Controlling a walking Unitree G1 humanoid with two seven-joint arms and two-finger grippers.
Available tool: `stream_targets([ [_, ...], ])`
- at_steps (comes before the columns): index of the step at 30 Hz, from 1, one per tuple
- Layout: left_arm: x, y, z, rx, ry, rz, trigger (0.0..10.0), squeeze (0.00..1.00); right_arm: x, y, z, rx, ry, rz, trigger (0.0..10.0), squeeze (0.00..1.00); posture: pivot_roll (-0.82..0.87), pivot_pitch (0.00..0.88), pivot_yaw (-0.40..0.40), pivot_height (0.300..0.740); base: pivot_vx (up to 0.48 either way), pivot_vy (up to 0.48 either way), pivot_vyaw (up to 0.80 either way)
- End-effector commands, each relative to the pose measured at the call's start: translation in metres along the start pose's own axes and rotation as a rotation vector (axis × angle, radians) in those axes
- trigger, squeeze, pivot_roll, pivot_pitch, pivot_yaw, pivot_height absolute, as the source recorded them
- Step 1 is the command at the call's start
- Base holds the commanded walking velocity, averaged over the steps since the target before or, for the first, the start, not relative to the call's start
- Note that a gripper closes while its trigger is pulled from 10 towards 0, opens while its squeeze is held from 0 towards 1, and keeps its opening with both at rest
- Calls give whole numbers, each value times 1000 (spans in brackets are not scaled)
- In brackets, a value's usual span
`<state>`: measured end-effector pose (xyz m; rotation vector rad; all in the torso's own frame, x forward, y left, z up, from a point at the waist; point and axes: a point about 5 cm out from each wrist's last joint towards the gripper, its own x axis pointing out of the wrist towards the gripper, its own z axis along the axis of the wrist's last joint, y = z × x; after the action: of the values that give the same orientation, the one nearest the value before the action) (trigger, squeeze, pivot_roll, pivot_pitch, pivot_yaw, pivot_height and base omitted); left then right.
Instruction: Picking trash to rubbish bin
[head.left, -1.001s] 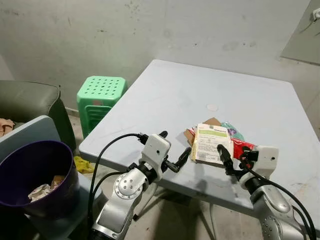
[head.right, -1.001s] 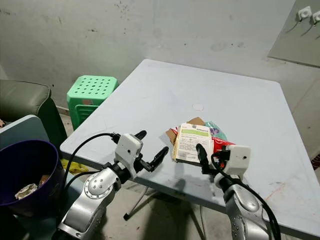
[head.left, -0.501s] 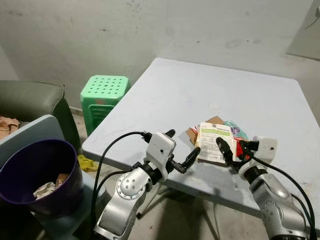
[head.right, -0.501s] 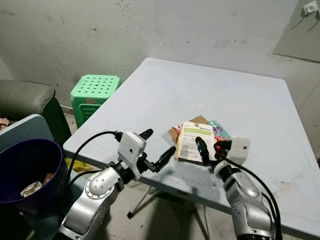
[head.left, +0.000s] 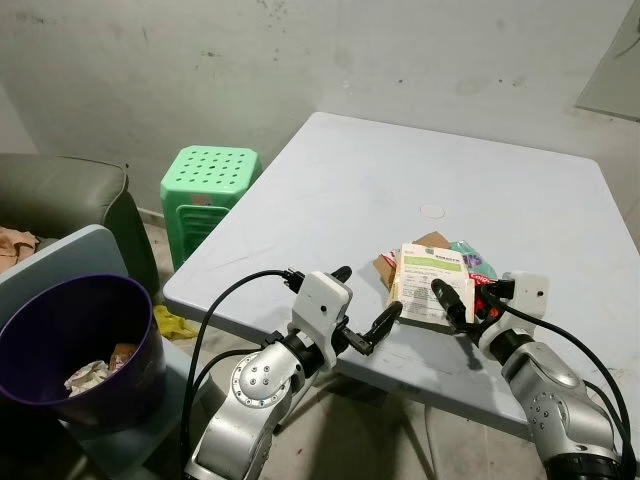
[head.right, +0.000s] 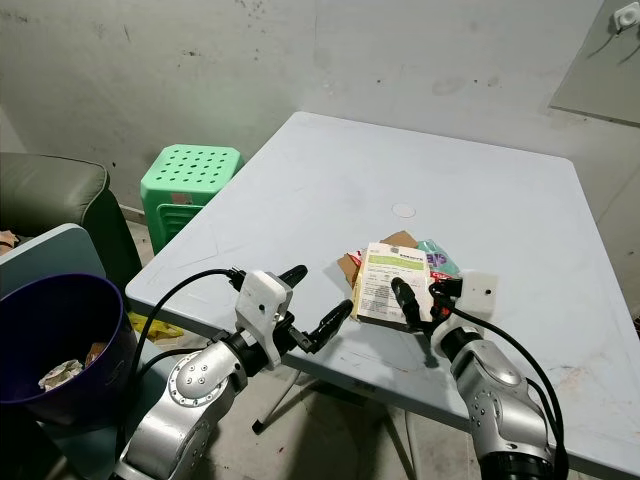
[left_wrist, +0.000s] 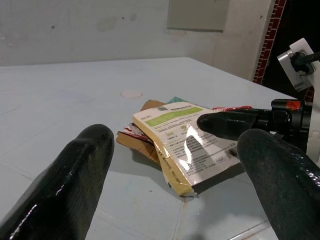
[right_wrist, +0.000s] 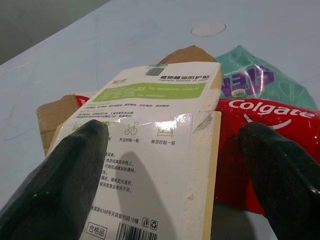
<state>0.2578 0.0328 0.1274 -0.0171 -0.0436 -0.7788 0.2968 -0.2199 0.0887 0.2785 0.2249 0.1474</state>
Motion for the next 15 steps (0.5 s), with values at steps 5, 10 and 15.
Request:
stream_targets([
  [5,0,1,7,2,-22,4,10000,0,-3,4,-13,58,110,79,1608,0,-61,68,-60,740,0,0,0],
  [10,2,2,8,4,-23,6,10000,0,-6,6,-18,66,137,116,0,0,-61,66,-58,740,0,0,0],
  [15,3,3,9,5,-27,9,10000,0,-7,7,-19,88,138,126,0,0,-62,62,-57,740,0,0,0],
])
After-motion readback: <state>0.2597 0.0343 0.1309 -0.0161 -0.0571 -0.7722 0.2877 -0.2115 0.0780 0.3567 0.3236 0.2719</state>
